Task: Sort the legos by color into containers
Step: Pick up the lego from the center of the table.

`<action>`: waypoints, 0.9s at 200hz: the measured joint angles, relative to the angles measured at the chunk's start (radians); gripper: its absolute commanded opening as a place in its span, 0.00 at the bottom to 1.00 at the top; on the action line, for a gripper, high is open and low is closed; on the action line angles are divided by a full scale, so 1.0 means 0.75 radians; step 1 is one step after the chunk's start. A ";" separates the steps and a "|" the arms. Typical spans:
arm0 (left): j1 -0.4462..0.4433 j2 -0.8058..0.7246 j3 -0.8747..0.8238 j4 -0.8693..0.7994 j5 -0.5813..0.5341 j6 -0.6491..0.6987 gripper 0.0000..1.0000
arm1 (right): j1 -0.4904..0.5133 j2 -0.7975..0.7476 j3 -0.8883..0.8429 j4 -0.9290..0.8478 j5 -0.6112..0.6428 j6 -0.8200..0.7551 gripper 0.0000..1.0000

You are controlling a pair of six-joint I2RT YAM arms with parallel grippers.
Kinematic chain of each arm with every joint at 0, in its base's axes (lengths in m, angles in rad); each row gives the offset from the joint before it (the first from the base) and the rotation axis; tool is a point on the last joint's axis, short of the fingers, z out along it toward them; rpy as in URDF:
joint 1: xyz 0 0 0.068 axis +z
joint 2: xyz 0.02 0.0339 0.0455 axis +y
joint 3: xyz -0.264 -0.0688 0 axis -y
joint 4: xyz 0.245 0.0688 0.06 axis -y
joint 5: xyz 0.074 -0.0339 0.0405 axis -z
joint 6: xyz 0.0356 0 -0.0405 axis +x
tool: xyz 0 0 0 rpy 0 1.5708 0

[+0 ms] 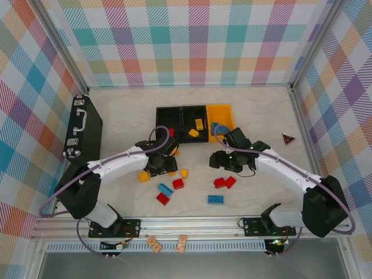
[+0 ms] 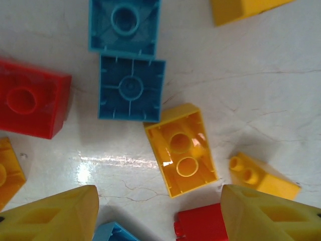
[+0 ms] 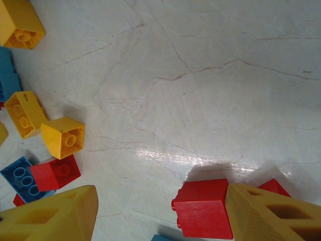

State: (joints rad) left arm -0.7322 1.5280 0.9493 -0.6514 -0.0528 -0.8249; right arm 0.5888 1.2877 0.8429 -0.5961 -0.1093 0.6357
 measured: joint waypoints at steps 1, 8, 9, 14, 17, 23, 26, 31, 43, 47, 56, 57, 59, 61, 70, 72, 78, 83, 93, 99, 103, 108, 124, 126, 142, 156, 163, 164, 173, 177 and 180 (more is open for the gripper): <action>-0.001 0.002 0.000 0.001 -0.001 -0.002 0.66 | 0.000 0.000 0.000 0.001 0.000 -0.001 0.68; -0.009 0.020 0.000 0.011 -0.001 -0.018 0.66 | 0.000 0.000 -0.004 0.004 0.000 0.002 0.68; -0.010 0.021 0.000 0.012 0.000 -0.019 0.66 | 0.000 0.000 -0.004 0.005 0.000 0.002 0.68; -0.017 0.034 0.000 0.023 -0.001 -0.029 0.66 | 0.000 0.000 -0.006 0.008 0.000 0.004 0.68; -0.020 0.041 0.000 0.028 0.000 -0.033 0.66 | 0.000 0.000 -0.006 0.009 0.000 0.005 0.68; -0.027 0.060 0.002 0.040 -0.001 -0.039 0.66 | 0.000 0.000 -0.010 0.015 -0.001 0.005 0.68; -0.030 0.070 0.002 0.042 -0.001 -0.044 0.66 | 0.000 -0.001 -0.011 0.016 0.000 0.006 0.68; -0.035 0.086 0.004 0.047 -0.001 -0.050 0.66 | 0.000 -0.001 -0.015 0.020 -0.001 0.006 0.68; -0.043 0.126 0.007 0.065 -0.002 -0.064 0.66 | 0.000 -0.001 -0.023 0.027 0.000 0.009 0.68; -0.045 0.139 0.008 0.070 -0.006 -0.068 0.65 | 0.000 -0.001 -0.025 0.028 0.000 0.010 0.68; -0.050 0.164 0.012 0.072 -0.011 -0.073 0.64 | 0.000 -0.003 -0.032 0.031 0.000 0.010 0.68; -0.051 0.168 0.012 0.072 -0.013 -0.074 0.64 | 0.000 -0.003 -0.032 0.031 0.000 0.010 0.68; -0.051 0.172 0.013 0.072 -0.013 -0.077 0.63 | 0.000 -0.004 -0.034 0.032 0.000 0.011 0.69; -0.051 0.177 0.014 0.072 -0.014 -0.078 0.63 | 0.000 -0.004 -0.035 0.032 0.000 0.011 0.68; -0.052 0.193 0.017 0.073 -0.022 -0.083 0.60 | 0.000 -0.010 -0.042 0.036 0.000 0.012 0.69; -0.052 0.195 0.018 0.072 -0.023 -0.086 0.59 | 0.000 -0.011 -0.043 0.036 0.000 0.012 0.69; -0.052 0.198 0.022 0.067 -0.027 -0.091 0.57 | 0.000 -0.014 -0.046 0.036 0.000 0.015 0.68; -0.052 0.198 0.024 0.065 -0.031 -0.092 0.54 | 0.000 -0.018 -0.049 0.038 0.000 0.015 0.69; -0.053 0.198 0.025 0.072 -0.039 -0.102 0.49 | 0.000 -0.023 -0.055 0.041 0.000 0.016 0.69; -0.053 0.199 0.028 0.071 -0.045 -0.102 0.46 | 0.000 -0.025 -0.057 0.043 0.000 0.017 0.69; -0.053 0.199 0.030 0.069 -0.048 -0.094 0.43 | 0.000 -0.026 -0.060 0.045 -0.001 0.019 0.69; -0.053 0.199 0.033 0.070 -0.051 -0.095 0.41 | 0.000 -0.026 -0.062 0.046 -0.001 0.020 0.69; -0.054 0.199 0.048 0.066 -0.062 -0.090 0.34 | 0.000 -0.026 -0.065 0.048 -0.001 0.020 0.68; -0.054 0.199 0.051 0.065 -0.063 -0.095 0.33 | 0.000 -0.026 -0.066 0.048 -0.001 0.020 0.69; -0.058 0.197 0.070 0.051 -0.075 -0.076 0.30 | 0.000 -0.026 -0.066 0.050 -0.003 0.020 0.68; -0.062 0.192 0.089 0.030 -0.086 -0.066 0.27 | 0.000 -0.026 -0.066 0.052 -0.006 0.020 0.69; -0.062 0.185 0.097 0.025 -0.092 -0.061 0.26 | 0.000 -0.028 -0.066 0.052 -0.006 0.020 0.69; -0.062 0.185 0.098 0.024 -0.092 -0.061 0.26 | 0.000 -0.028 -0.066 0.052 -0.006 0.020 0.69; -0.062 0.173 0.113 0.013 -0.097 -0.052 0.26 | 0.000 -0.031 -0.066 0.052 -0.006 0.020 0.69; -0.062 0.168 0.120 0.008 -0.098 -0.050 0.25 | 0.000 -0.033 -0.066 0.053 -0.006 0.020 0.69; -0.062 0.165 0.126 0.004 -0.099 -0.045 0.25 | 0.000 -0.034 -0.066 0.053 -0.006 0.020 0.69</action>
State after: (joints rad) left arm -0.7784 1.6520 1.0439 -0.6487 -0.1272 -0.8589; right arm 0.5888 1.2621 0.7933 -0.5564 -0.1139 0.6510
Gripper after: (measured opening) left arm 0.308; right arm 0.686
